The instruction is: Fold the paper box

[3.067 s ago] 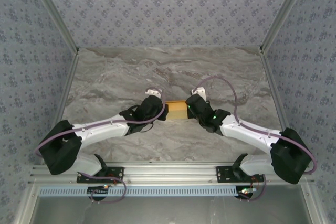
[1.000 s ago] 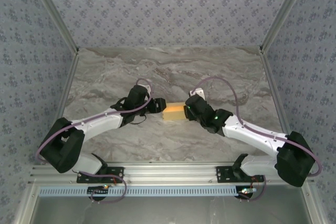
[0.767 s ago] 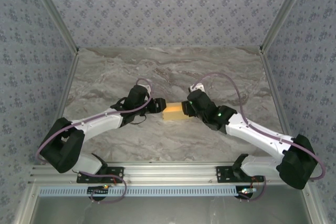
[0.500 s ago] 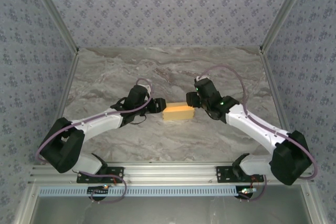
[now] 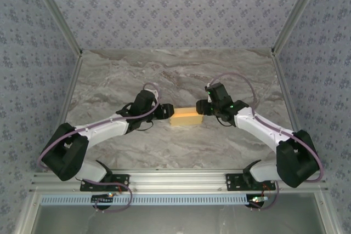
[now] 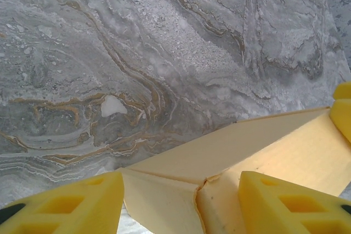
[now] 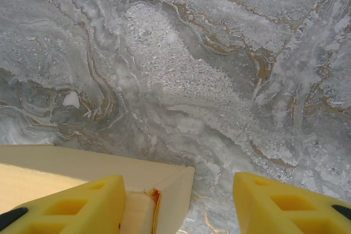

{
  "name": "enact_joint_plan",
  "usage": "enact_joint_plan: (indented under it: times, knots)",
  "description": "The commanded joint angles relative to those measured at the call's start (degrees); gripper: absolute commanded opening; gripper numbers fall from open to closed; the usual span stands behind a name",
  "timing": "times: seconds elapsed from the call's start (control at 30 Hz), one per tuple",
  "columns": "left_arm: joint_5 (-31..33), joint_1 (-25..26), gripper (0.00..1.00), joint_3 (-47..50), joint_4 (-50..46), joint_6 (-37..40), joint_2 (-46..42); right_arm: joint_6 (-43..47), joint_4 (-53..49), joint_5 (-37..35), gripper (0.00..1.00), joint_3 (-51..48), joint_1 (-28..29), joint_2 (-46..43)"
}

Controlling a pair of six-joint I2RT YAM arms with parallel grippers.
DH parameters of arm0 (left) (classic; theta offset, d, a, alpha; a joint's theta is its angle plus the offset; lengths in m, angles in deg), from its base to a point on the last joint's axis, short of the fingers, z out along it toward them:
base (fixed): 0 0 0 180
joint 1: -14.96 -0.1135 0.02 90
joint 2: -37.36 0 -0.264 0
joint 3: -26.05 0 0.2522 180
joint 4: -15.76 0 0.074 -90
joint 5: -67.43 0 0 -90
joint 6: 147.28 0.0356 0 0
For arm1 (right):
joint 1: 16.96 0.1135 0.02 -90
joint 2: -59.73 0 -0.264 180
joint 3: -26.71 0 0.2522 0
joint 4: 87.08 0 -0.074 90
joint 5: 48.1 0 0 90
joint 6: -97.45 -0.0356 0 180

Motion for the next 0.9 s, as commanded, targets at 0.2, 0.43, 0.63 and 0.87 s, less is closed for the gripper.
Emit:
enact_joint_plan:
  times: [0.2,0.43,0.63,0.87]
  knots:
    - [1.85,1.44,0.58,3.62,-0.66,-0.35,0.91,-1.76,-0.27,3.62,0.55,-6.9,-0.5,-1.52]
    - [4.25,3.19,0.59,4.83,1.58,0.33,2.64,-2.26,5.06,9.37,0.57,-11.8,-1.7,-2.96]
    - [4.88,3.85,0.59,5.37,3.77,-0.18,2.45,-2.28,6.97,15.92,0.59,-9.53,-3.27,-4.37]
    - [5.92,4.09,0.59,3.71,1.41,1.17,1.15,-1.57,3.0,18.7,0.6,-2.46,-4.84,-4.38]
